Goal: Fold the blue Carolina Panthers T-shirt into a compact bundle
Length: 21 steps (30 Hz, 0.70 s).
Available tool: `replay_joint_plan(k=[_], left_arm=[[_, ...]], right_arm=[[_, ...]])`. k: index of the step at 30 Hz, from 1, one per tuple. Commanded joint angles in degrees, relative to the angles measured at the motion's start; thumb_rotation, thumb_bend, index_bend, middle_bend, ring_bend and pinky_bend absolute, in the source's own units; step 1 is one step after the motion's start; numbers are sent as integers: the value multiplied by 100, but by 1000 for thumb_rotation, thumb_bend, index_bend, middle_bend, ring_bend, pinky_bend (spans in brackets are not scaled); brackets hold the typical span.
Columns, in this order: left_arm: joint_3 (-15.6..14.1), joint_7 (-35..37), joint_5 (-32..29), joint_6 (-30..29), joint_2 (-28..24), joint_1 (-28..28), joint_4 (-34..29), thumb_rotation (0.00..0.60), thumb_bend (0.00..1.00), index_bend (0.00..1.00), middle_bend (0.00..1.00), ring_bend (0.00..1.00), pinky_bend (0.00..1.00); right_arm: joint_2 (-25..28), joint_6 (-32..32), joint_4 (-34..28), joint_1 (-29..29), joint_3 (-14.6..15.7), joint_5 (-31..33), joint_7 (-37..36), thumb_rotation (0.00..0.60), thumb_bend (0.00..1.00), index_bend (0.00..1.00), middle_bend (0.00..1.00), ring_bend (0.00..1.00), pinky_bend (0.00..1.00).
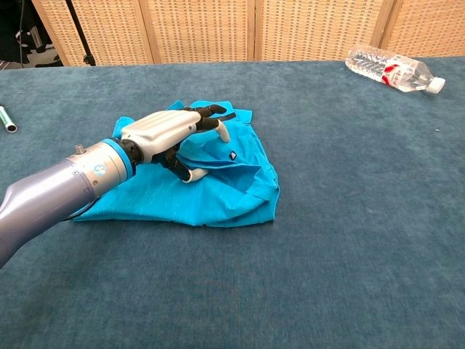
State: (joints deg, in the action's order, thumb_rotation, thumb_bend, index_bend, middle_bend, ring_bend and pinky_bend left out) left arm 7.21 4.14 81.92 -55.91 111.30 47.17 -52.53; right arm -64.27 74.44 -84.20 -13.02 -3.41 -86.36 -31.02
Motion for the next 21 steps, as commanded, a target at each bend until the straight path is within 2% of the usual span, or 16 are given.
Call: replay_joint_plan(k=[1, 10, 18, 21], left_arm=[[9, 10, 11, -19, 36, 3, 58, 600, 401, 511, 0, 0, 0], [26, 1, -29, 43, 95, 1, 204, 600, 459, 631, 0, 0, 0], [43, 15, -20, 38, 137, 12, 291, 600, 466, 649, 0, 0, 0], [62, 29, -13, 20, 145, 22, 328, 600, 496, 673, 0, 0, 0]], right_arm=[[-2, 2, 1, 2, -2, 7, 6, 600, 0, 119, 10, 0, 0], [-6, -13, 15, -3, -5, 21, 7, 600, 0, 119, 10, 0, 0], [-5, -20, 16, -5, -3, 24, 12, 600, 0, 120, 10, 0, 0], [-6, -25, 15, -6, -1, 27, 17, 600, 0, 120, 10, 0, 0]])
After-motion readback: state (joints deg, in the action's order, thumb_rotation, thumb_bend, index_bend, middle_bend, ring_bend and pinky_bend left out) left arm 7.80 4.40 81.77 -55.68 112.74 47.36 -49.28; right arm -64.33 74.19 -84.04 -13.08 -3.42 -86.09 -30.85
